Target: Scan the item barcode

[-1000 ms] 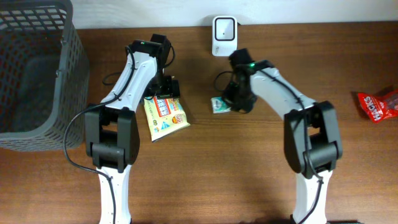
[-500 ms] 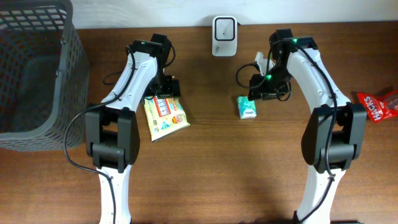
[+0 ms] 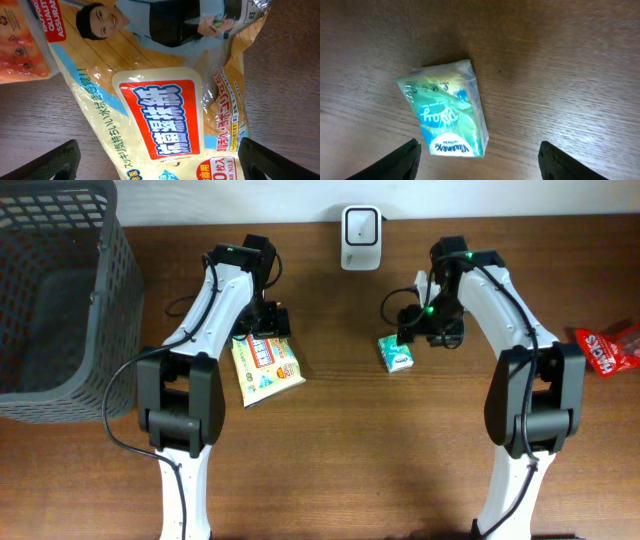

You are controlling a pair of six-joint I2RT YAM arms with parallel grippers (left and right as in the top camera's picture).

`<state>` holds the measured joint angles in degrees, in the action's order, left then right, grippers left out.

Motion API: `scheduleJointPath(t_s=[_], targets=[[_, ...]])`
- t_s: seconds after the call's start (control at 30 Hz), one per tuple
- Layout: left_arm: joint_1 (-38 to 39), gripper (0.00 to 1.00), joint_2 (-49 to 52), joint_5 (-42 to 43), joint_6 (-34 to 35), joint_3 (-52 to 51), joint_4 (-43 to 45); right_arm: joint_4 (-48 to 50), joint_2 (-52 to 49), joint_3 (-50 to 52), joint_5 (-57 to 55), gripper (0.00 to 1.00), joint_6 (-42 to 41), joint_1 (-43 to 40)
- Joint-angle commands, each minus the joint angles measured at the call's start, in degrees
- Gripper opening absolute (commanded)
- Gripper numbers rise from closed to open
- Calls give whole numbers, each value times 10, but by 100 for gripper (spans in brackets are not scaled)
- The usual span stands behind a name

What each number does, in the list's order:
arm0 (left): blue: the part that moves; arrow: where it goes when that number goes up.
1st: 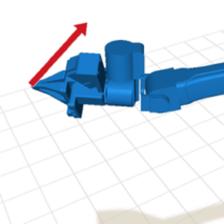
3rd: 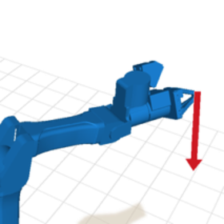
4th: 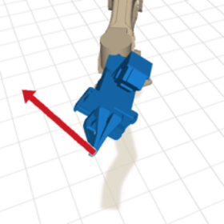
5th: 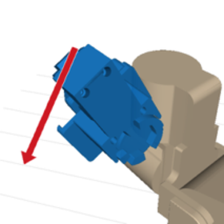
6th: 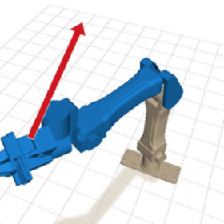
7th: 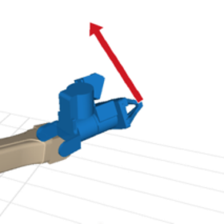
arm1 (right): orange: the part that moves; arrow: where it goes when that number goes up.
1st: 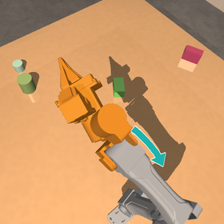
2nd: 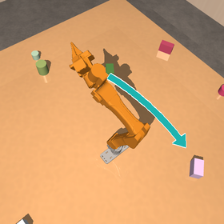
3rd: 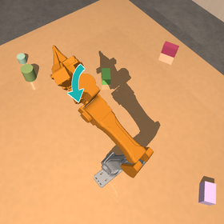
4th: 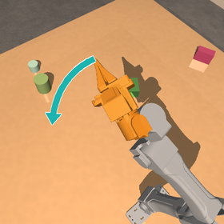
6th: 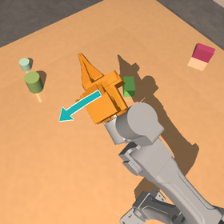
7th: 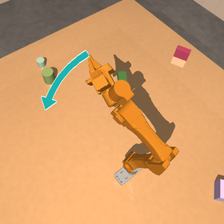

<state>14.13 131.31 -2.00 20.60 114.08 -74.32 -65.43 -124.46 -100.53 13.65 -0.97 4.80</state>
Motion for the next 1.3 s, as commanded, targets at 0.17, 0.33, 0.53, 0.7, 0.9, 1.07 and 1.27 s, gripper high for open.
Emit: scheduleJointPath(t_s=[0.17,0.33,0.53,0.7,0.9,1.07,1.27], targets=[[1,99,0,-8,-3,-5,-10,47,3,48,23,42,12,-3],[1,99,0,7,-3,-5,-16,96,3,92,46,37,11,-4],[15,92,0,45,-3,-5,-12,128,3,112,91,29,11,-4],[31,65,0,87,-9,-5,-7,127,3,112,142,4,1,-4],[57,63,0,87,-9,-5,2,116,3,112,235,4,1,-4],[63,63,0,86,-9,-5,2,119,3,112,426,4,3,-7],[59,99,0,82,-9,-5,0,141,3,112,643,4,14,-35]])
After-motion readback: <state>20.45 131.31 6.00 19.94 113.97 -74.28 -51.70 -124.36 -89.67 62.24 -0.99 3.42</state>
